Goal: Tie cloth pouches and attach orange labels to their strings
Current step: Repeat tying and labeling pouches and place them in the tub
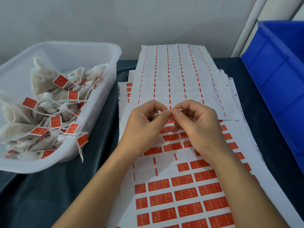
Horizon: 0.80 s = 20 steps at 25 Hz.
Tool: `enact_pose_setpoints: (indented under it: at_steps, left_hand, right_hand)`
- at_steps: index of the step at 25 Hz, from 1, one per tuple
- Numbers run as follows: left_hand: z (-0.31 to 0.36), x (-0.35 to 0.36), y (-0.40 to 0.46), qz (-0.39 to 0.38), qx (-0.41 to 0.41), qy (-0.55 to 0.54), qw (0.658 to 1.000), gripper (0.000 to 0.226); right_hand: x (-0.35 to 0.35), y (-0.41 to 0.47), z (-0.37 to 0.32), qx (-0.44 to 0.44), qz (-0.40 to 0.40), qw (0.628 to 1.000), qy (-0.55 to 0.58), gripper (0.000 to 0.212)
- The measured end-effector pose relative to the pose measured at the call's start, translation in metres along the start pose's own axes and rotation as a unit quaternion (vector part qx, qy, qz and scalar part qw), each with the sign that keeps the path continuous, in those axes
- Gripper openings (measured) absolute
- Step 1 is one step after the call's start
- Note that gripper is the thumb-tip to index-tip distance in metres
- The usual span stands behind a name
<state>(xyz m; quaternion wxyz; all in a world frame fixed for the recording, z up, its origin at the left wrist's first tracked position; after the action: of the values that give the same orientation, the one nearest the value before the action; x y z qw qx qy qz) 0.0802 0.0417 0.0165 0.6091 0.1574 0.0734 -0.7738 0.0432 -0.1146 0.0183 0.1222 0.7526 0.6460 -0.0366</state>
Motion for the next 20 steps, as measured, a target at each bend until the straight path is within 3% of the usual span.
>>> enact_pose_setpoints:
  at_steps: [8, 15, 17, 20]
  left_hand:
    - [0.002, 0.002, -0.006, -0.032, 0.021, 0.059, 0.997, 0.015]
    - [0.004, -0.020, -0.034, -0.037, -0.002, 0.211, 0.977, 0.015]
    - [0.012, -0.033, -0.047, -0.023, -0.004, 0.213, 0.977, 0.004]
    - [0.037, -0.057, -0.062, 0.063, 0.054, 0.225, 0.971, 0.012]
  right_hand:
    - [0.001, -0.003, -0.005, -0.008, 0.011, 1.000, -0.025, 0.004]
    - [0.000, -0.005, -0.026, -0.050, 0.012, 0.996, -0.070, 0.005]
    - [0.008, -0.003, -0.034, -0.043, -0.029, 0.995, -0.083, 0.003]
    - [0.028, -0.001, -0.061, -0.054, -0.096, 0.991, -0.076, 0.005]
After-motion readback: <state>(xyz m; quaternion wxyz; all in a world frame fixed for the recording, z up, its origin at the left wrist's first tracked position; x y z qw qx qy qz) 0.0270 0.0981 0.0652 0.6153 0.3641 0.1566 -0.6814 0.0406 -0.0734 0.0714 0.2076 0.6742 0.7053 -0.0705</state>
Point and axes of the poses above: each hand's wrist, its own y-axis towards the middle knuckle, its own x-axis out of the palm, z = x × y, the point moved 6 cm from there along y, towards the middle knuckle, and after that the axes turned 3 degrees about -z, right-handed, at the moved point
